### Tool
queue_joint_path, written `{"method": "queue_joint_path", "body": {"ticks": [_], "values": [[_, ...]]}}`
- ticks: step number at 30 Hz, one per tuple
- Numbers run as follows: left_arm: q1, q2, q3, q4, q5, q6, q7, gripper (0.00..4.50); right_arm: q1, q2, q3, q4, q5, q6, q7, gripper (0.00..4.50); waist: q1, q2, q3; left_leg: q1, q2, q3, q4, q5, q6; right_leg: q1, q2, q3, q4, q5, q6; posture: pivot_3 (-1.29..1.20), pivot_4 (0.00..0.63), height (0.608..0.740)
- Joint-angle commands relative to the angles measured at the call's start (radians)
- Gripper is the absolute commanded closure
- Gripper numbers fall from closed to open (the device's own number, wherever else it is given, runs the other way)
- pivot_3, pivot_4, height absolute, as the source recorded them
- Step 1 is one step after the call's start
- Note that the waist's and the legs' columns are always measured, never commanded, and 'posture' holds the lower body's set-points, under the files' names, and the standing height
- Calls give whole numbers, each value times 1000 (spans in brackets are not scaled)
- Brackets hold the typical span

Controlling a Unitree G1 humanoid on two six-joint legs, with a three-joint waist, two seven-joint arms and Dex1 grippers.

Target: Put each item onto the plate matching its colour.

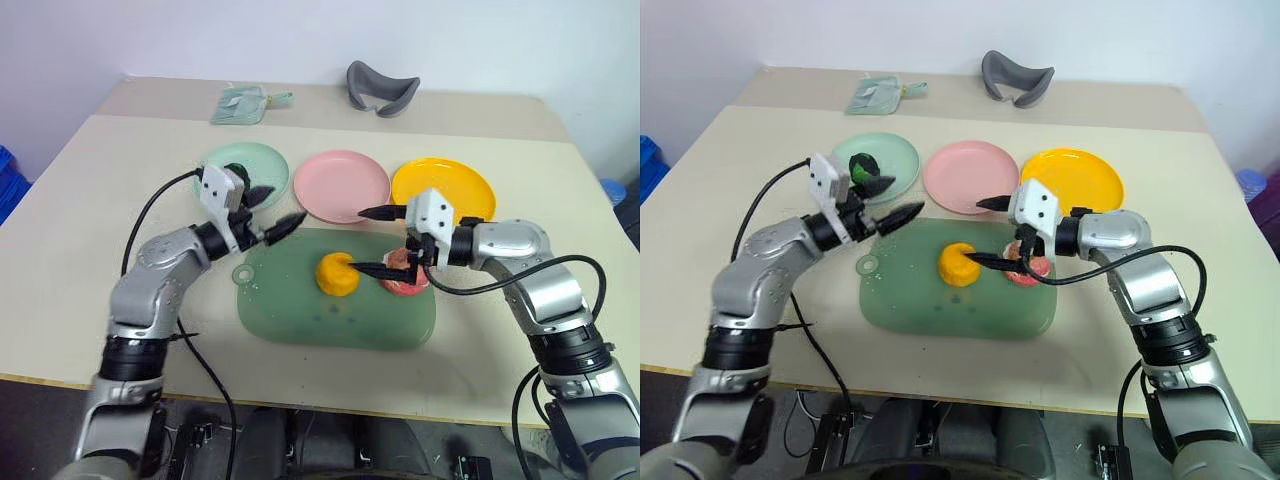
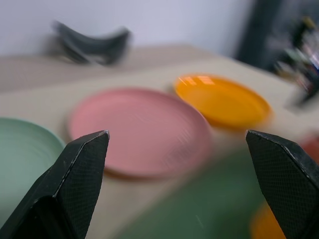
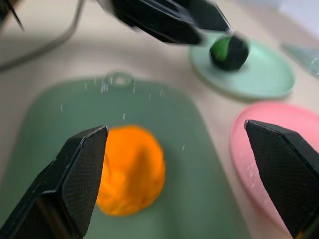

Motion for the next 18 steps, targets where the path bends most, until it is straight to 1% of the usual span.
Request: {"method": "queue_joint_path", "body": {"ticks": [1, 5, 9, 10, 13, 18], "values": [[35, 60, 16, -75, -55, 13, -93, 39, -57, 6, 50, -85, -43, 78, -35, 0, 1, 0, 0, 0, 0, 0, 0, 0, 0, 0, 0, 0, 0, 0, 0, 0, 150, 740], [103, 126, 32, -102, -76, -10, -183, 39, -100, 1, 130, -134, -77, 170, -23, 0, 2, 0, 0, 0, 0, 0, 0, 0, 0, 0, 0, 0, 0, 0, 0, 0, 150, 740], [162, 153, 89, -117, -174, 20, -256, 39, -148, -1, 209, -105, -132, 201, 0, 0, 3, 0, 0, 0, 0, 0, 0, 0, 0, 0, 0, 0, 0, 0, 0, 0, 150, 740], [183, 164, 94, -129, -179, 10, -277, 39, -159, 3, 224, -96, -140, 207, 6, 0, 2, 0, 0, 0, 0, 0, 0, 0, 1, 0, 0, 0, 0, 0, 0, 0, 150, 740], [228, 198, 96, -167, -171, -22, -323, 39, -181, 17, 251, -75, -150, 221, 19, 0, -1, 0, 0, 0, 0, 0, 0, 0, 1, 0, -1, 0, 0, 0, 0, 0, 150, 740], [266, 235, 115, -228, -190, -11, -336, 39, -187, 23, 281, -34, -181, 212, 30, 0, 0, 0, 0, 0, 0, 0, 0, -1, 1, 0, -1, 1, 0, 0, 0, 0, 150, 740]]}}
